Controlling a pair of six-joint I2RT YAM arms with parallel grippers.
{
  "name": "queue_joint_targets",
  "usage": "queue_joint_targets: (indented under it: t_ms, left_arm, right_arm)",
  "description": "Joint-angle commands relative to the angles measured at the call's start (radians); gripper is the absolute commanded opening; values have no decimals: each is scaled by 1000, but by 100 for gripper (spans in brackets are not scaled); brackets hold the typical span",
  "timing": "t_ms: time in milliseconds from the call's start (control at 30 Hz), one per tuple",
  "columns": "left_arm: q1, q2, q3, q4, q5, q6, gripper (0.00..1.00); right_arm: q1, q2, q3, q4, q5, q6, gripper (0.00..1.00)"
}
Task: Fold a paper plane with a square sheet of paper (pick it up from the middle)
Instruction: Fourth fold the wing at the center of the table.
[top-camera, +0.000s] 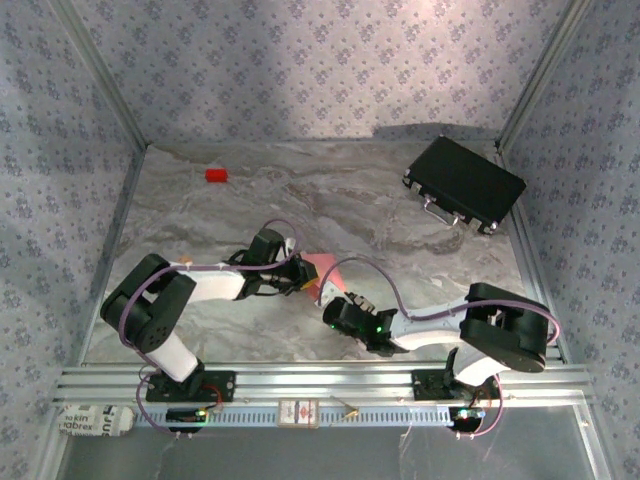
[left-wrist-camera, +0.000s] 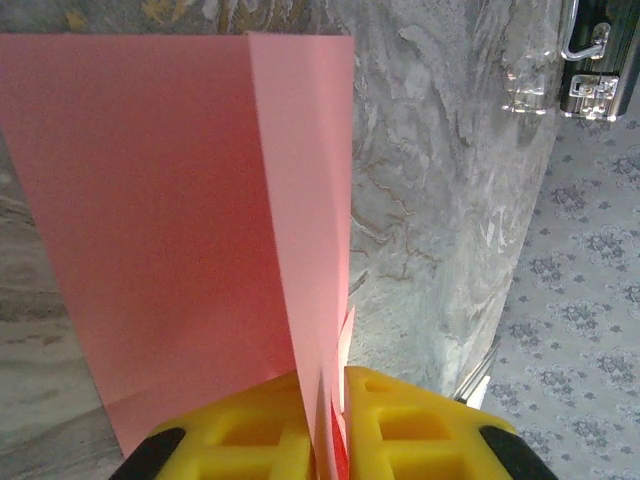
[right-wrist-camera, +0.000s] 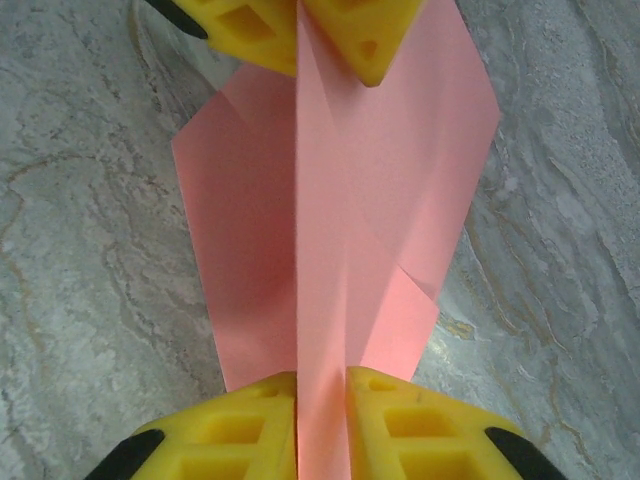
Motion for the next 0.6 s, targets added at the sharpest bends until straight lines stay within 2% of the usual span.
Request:
queue_joint_targets:
  t_ms: [0, 300, 567]
  left_arm:
    - [4, -29, 20, -1, 7, -3, 14]
    - [3, -25, 21, -11, 2, -2, 15]
    - [4, -22, 24, -17, 2, 3, 10]
  right_arm:
    - [4, 9, 27, 12, 20, 28, 18]
    - [-1, 8, 25, 11, -2, 45, 11]
    - [-4, -7, 22, 17, -5, 66, 17]
